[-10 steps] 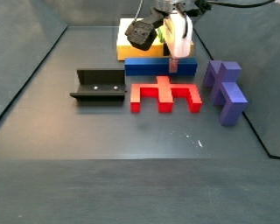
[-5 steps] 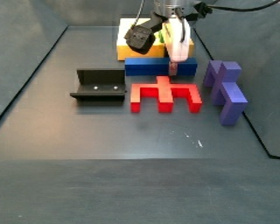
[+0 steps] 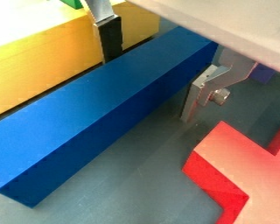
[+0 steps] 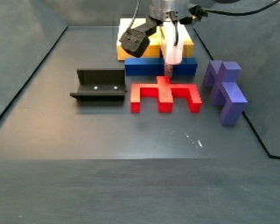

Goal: Pick up the blue object. Move up. Move to above the board. Insert the blue object.
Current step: Pick up the blue object.

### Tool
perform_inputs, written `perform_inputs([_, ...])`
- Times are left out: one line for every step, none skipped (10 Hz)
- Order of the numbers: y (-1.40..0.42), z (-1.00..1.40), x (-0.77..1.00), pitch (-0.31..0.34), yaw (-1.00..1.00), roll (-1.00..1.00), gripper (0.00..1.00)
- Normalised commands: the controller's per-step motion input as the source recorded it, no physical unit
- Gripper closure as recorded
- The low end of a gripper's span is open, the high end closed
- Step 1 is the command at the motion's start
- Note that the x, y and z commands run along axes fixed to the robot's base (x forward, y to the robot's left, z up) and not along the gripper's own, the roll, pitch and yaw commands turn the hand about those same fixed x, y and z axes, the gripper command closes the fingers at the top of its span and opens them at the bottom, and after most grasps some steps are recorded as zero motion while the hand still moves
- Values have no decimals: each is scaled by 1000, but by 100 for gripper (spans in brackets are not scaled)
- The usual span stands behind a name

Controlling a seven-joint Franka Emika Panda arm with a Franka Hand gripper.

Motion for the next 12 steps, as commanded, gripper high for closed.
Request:
perform_inputs([0, 0, 0, 30, -17, 1, 0])
perform_inputs([0, 0, 0, 0, 0, 0, 0])
perform_inputs([0, 0, 0, 0, 0, 0, 100])
perform_inputs([0, 0, 0, 0, 0, 0, 100])
perform_inputs([0, 0, 0, 0, 0, 0, 100])
perform_inputs([0, 0, 0, 0, 0, 0, 100])
perform_inputs([0, 0, 0, 0, 0, 0, 100])
perform_inputs([0, 0, 0, 0, 0, 0, 100])
perform_inputs([0, 0, 0, 0, 0, 0, 100])
perform_inputs([0, 0, 0, 0, 0, 0, 100])
perform_inputs([0, 0, 0, 0, 0, 0, 100])
perform_inputs([0, 0, 0, 0, 0, 0, 100])
